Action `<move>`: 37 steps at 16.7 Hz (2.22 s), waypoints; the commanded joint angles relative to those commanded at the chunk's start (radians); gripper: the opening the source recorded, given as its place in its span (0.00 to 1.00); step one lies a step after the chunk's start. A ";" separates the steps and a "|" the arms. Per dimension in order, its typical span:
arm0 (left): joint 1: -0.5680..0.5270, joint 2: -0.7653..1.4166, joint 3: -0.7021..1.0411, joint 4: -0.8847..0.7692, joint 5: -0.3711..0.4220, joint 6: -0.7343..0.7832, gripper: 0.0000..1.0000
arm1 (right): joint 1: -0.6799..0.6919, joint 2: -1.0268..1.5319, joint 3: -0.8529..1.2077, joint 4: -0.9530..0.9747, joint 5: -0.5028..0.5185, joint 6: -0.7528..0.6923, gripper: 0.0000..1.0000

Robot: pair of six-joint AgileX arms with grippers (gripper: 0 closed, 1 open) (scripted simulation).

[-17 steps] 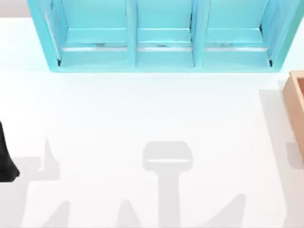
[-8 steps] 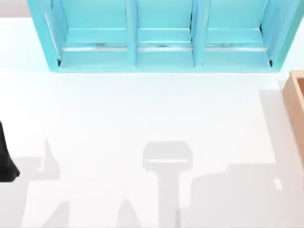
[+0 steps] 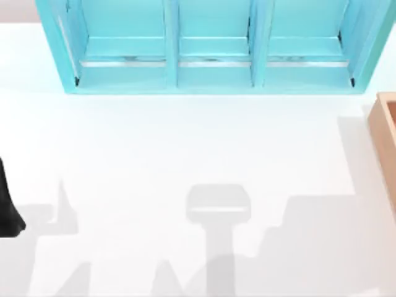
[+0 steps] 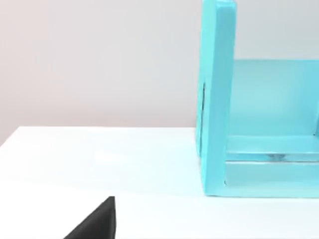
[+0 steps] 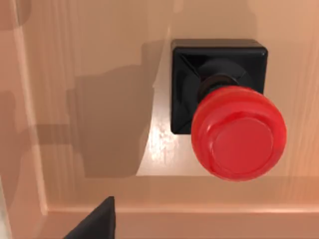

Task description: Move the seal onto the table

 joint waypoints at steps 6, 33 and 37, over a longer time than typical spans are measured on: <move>0.000 0.000 0.000 0.000 0.000 0.000 1.00 | 0.004 0.012 -0.070 0.077 0.000 0.005 1.00; 0.000 0.000 0.000 0.000 0.000 0.000 1.00 | 0.005 0.082 -0.319 0.401 0.000 0.007 0.00; 0.000 0.000 0.000 0.000 0.000 0.000 1.00 | 0.005 0.082 -0.319 0.401 0.000 0.007 0.00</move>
